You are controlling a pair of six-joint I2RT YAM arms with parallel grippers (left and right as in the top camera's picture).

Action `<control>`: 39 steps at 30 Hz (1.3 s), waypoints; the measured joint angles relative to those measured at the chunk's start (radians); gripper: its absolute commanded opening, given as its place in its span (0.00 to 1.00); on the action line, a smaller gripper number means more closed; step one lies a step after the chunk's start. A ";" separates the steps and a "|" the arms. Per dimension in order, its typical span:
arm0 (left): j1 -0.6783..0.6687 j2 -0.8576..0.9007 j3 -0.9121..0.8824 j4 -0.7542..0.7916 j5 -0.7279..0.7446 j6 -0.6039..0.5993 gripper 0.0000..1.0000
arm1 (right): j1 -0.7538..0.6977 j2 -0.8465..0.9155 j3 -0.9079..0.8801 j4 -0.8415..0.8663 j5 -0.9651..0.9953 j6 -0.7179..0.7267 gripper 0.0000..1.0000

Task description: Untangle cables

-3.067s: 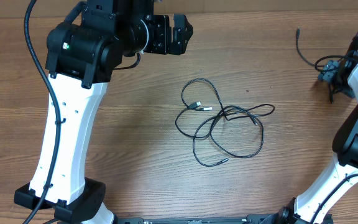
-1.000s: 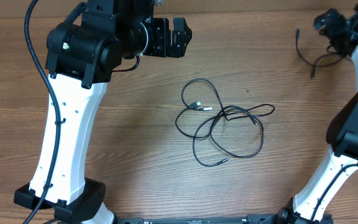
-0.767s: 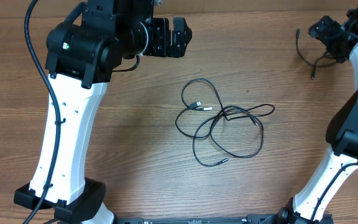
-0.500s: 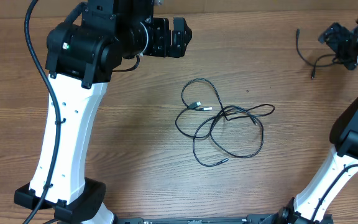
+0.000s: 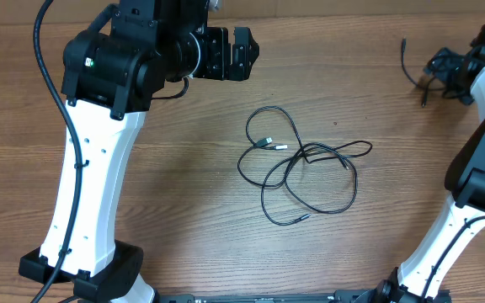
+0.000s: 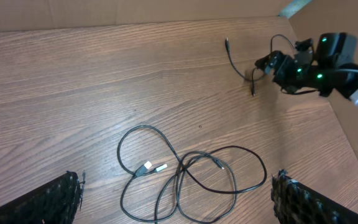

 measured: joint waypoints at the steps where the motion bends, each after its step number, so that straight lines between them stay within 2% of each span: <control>1: 0.000 0.000 0.000 0.000 0.000 0.000 1.00 | 0.002 0.003 -0.018 0.015 0.001 0.000 0.76; 5: 0.000 0.000 0.000 0.000 0.000 0.000 1.00 | 0.010 0.013 -0.064 0.063 0.002 0.001 0.60; 13: 0.000 0.000 0.000 0.000 0.000 0.000 1.00 | 0.031 0.029 -0.083 0.098 0.002 -0.001 0.56; 16: 0.000 0.000 0.000 0.000 0.000 0.000 1.00 | 0.040 0.032 -0.083 0.111 0.004 -0.008 0.40; 22: 0.000 0.000 0.000 0.000 0.000 0.000 0.99 | 0.043 0.039 -0.083 0.121 0.002 -0.002 0.34; 24: 0.000 0.000 0.000 0.000 0.000 0.000 1.00 | 0.043 0.039 -0.083 0.124 -0.002 -0.005 0.21; 28: 0.000 0.000 0.000 0.000 0.000 0.000 1.00 | 0.040 0.048 -0.083 0.157 -0.041 0.002 0.05; 33: 0.000 0.000 0.000 0.000 0.000 0.000 1.00 | 0.048 0.068 -0.079 0.235 -0.121 0.060 0.04; 37: 0.000 0.000 0.000 0.000 0.000 0.000 1.00 | 0.059 0.095 0.003 0.228 -0.199 0.109 0.04; 38: 0.000 0.000 0.000 0.000 0.000 0.000 1.00 | 0.061 0.098 0.037 0.222 -0.214 0.119 0.11; 39: 0.000 0.000 0.000 0.000 0.000 0.000 1.00 | 0.063 0.099 0.072 0.211 -0.227 0.133 0.28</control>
